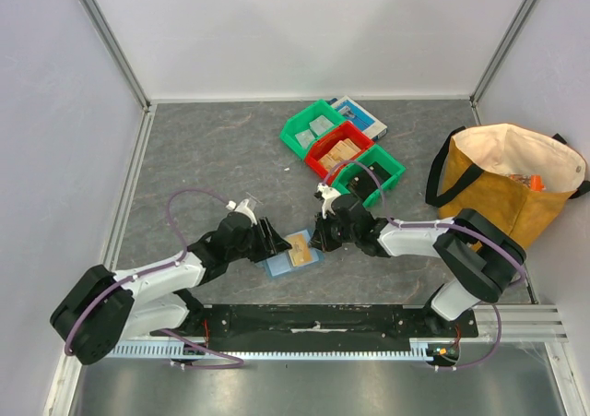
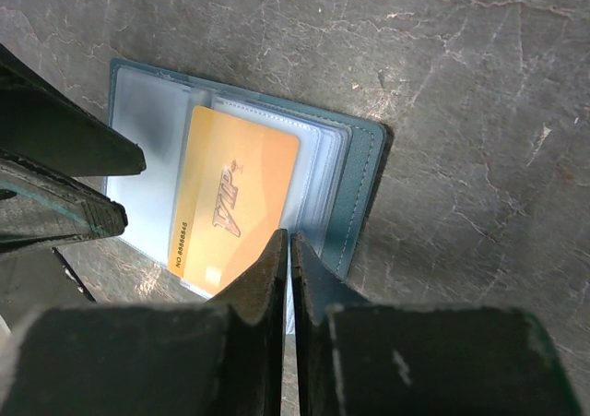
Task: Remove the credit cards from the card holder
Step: Remove the credit card from the card holder.
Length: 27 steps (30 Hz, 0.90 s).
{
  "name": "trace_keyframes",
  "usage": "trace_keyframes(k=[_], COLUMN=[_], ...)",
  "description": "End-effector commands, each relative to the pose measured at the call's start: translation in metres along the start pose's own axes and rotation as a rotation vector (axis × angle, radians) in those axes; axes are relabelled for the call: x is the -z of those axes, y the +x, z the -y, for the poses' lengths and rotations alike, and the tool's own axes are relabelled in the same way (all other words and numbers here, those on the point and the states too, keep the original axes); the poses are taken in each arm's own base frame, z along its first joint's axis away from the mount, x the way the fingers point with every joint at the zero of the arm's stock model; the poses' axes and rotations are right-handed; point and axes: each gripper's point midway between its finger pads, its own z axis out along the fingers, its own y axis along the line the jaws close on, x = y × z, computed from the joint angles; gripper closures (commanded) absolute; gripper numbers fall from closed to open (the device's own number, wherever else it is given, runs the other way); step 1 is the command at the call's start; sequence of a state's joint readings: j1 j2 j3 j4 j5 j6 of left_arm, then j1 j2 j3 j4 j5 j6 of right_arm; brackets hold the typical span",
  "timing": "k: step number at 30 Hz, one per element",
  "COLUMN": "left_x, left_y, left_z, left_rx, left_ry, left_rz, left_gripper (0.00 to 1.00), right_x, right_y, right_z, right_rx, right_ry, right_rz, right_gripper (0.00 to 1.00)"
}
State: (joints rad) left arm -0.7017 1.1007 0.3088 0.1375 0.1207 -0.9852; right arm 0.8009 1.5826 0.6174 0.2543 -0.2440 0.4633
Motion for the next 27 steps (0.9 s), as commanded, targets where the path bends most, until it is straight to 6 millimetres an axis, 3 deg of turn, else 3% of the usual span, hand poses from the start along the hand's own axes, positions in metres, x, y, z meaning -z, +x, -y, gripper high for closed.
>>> trace_keyframes(k=[1, 17, 27], left_x=[-0.002, -0.020, -0.018], left_y=[0.000, 0.014, 0.018], left_z=[0.015, 0.001, -0.006], left_rx=[0.038, 0.095, 0.142], left_ry=[0.068, 0.031, 0.043], left_rz=[-0.002, -0.029, -0.009], left_gripper=[0.45, 0.58, 0.68], right_x=[-0.002, -0.002, -0.002], right_y=[0.015, 0.017, 0.018], right_z=[0.006, 0.008, 0.009], right_rx=[-0.017, -0.025, -0.030], right_ry=[0.007, 0.008, 0.006], right_rz=[-0.037, -0.044, -0.046], right_gripper=[0.91, 0.91, 0.92])
